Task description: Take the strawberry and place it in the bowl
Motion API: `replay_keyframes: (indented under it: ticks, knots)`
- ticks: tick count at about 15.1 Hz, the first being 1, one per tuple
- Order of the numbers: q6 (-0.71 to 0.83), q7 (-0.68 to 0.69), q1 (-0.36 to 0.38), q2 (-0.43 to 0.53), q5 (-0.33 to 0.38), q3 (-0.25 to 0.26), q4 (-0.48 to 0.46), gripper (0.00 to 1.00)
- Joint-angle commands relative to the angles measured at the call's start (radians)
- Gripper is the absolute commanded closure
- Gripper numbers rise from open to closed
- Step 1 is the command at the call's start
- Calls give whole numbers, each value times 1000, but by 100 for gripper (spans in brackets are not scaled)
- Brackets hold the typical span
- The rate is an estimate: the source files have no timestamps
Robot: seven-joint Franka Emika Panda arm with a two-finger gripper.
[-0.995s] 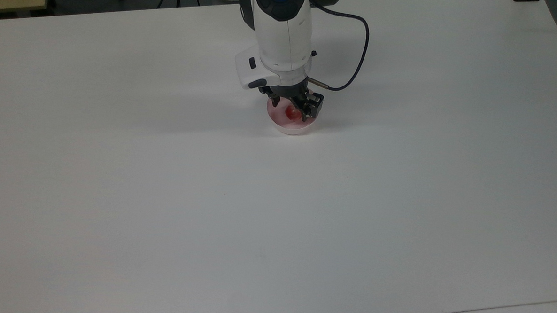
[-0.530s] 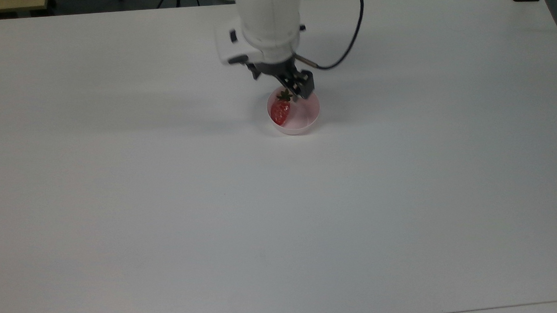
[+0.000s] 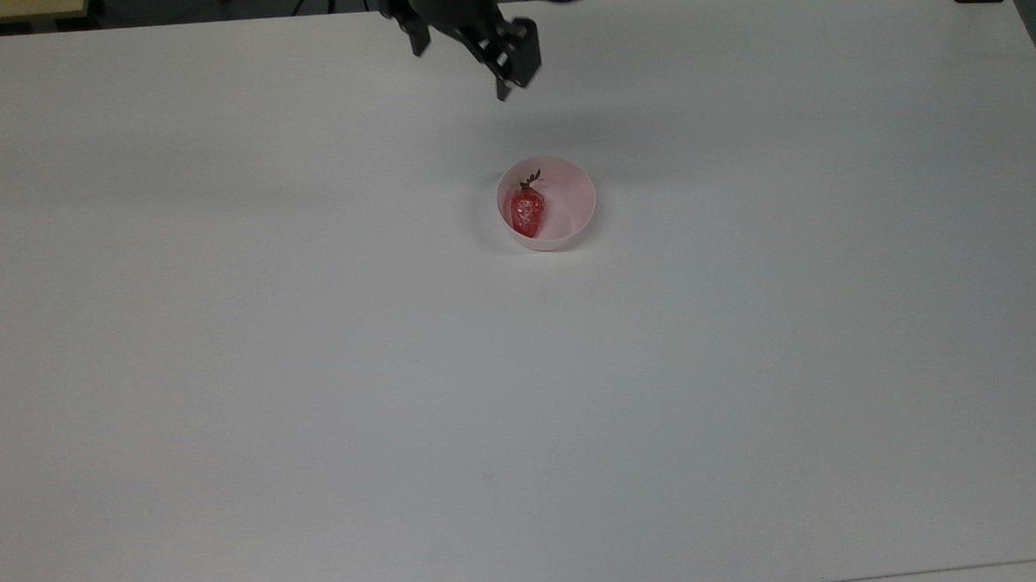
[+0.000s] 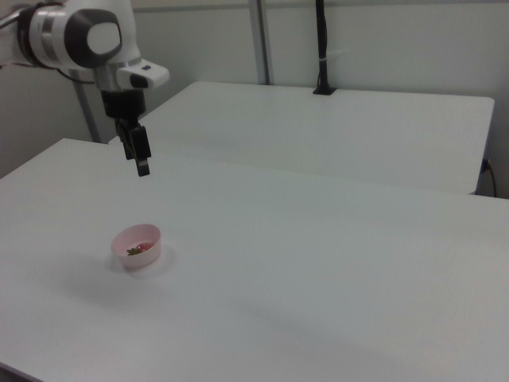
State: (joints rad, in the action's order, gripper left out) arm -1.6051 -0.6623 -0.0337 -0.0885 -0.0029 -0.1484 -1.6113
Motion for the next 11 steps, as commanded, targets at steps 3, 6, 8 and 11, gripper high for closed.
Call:
replay_keyframes:
  ticks: [3,6,8,11]
  knots:
    - [40,381,75,118,-8,173,-19,0]
    - [-5,565,63,119,-6,190,-18,0]
    - [-41,584,63,118,0,199,-16,0]
    - [-110,578,63,113,-3,199,-19,0]
